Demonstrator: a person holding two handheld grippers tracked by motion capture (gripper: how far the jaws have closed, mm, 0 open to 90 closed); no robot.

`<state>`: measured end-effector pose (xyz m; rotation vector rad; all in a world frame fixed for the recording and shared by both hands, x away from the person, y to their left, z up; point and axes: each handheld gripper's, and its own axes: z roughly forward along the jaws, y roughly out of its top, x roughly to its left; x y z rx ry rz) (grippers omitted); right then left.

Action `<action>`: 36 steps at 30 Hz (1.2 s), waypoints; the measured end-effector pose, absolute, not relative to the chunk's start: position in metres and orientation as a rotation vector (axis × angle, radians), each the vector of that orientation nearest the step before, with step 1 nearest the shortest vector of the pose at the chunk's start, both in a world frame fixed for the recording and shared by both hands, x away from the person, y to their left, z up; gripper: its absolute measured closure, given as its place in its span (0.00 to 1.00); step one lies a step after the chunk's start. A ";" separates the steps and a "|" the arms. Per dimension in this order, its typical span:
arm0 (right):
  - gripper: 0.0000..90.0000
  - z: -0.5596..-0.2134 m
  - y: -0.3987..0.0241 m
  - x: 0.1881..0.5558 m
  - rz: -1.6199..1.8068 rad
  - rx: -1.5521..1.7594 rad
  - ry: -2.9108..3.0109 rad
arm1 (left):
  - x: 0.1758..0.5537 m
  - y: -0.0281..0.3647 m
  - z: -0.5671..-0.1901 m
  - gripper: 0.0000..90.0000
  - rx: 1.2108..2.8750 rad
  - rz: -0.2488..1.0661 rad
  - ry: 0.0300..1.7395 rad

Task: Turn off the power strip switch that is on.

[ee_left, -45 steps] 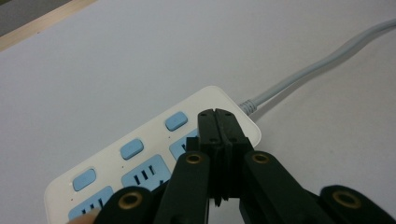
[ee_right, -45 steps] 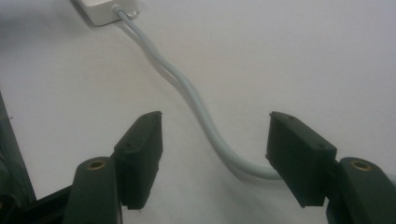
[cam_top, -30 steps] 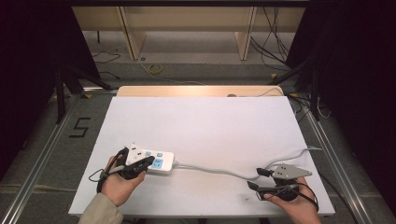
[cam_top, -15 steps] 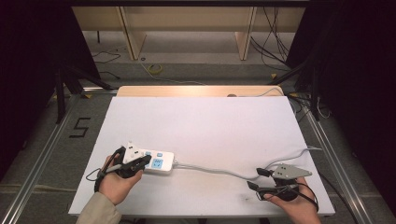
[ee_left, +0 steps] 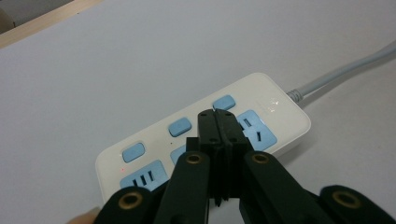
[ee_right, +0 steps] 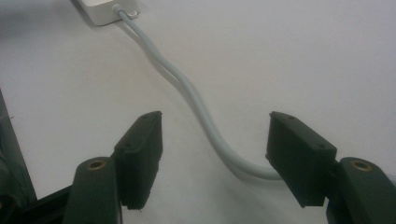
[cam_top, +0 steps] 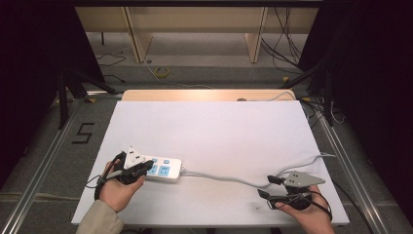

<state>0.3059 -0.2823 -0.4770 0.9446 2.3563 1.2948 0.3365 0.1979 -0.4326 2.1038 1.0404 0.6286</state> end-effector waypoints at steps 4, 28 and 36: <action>0.41 -0.477 -0.282 0.306 1.295 0.943 2.356 | 0.337 0.202 -0.432 1.00 2.101 0.632 1.052; 0.41 -0.477 -0.282 0.306 1.294 0.947 2.359 | 0.343 0.224 -0.435 1.00 2.071 0.665 1.140; 0.41 -0.477 -0.282 0.306 1.295 0.947 2.359 | 0.345 0.228 -0.436 1.00 2.070 0.667 1.156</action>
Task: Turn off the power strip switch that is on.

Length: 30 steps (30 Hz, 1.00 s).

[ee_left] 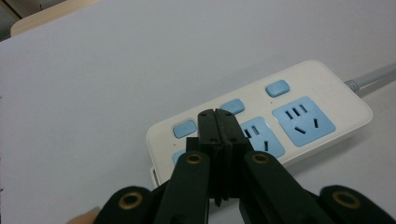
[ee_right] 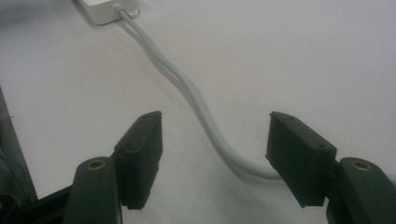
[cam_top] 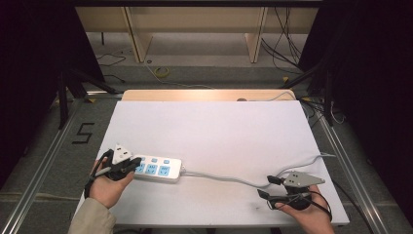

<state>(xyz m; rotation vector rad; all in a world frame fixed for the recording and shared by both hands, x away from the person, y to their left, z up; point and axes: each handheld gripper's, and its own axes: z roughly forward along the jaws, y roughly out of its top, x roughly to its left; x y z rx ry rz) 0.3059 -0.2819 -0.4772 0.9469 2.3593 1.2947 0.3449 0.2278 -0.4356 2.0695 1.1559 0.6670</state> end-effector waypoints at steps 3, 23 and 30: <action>0.41 -0.477 -0.282 0.306 1.294 0.947 2.360 | 0.345 0.229 -0.436 1.00 2.070 0.669 1.161; 0.41 -0.477 -0.282 0.306 1.293 0.946 2.361 | 0.350 0.236 -0.438 1.00 2.074 0.686 1.189; 0.41 -0.477 -0.282 0.306 1.292 0.946 2.361 | 0.353 0.236 -0.438 1.00 2.074 0.685 1.193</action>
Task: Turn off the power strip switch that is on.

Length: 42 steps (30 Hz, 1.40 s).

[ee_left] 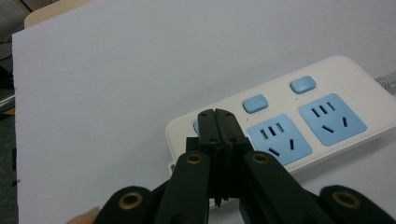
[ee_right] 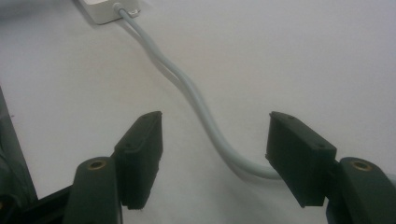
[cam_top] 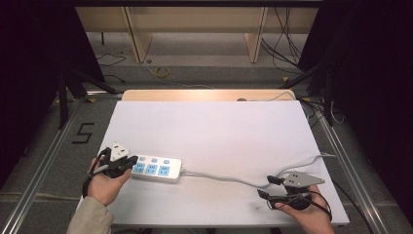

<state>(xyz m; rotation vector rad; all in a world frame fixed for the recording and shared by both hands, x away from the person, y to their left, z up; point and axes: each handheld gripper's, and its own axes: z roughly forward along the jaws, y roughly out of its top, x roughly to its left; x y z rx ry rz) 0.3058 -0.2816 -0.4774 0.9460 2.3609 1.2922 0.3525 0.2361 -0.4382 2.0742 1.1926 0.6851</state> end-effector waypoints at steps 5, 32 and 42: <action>0.41 -0.477 -0.282 0.306 1.290 0.946 2.361 | 0.354 0.236 -0.438 1.00 2.075 0.684 1.196; 0.41 -0.477 -0.282 0.307 1.289 0.939 2.360 | 0.365 0.232 -0.442 1.00 2.105 0.673 1.214; 0.41 -0.477 -0.282 0.307 1.288 0.938 2.360 | 0.370 0.230 -0.441 1.00 2.133 0.668 1.222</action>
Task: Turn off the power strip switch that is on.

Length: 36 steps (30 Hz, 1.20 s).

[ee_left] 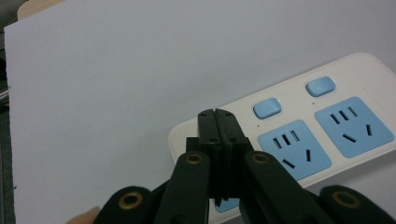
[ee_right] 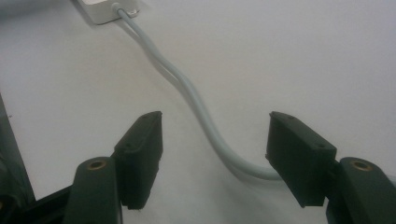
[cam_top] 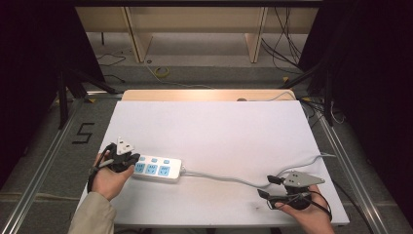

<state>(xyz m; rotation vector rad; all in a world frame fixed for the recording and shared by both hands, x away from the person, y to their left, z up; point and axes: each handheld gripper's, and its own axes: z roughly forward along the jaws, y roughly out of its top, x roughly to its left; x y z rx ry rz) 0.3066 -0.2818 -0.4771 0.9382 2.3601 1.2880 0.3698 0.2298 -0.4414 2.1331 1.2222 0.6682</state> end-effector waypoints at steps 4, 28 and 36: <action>0.41 -0.477 -0.282 0.307 1.287 0.939 2.360 | 0.372 0.229 -0.442 1.00 2.146 0.666 1.223; 0.41 -0.477 -0.282 0.307 1.286 0.940 2.360 | 0.386 0.222 -0.438 1.00 2.244 0.620 1.262; 0.41 -0.477 -0.282 0.306 1.286 0.939 2.359 | 0.390 0.220 -0.437 1.00 2.283 0.601 1.268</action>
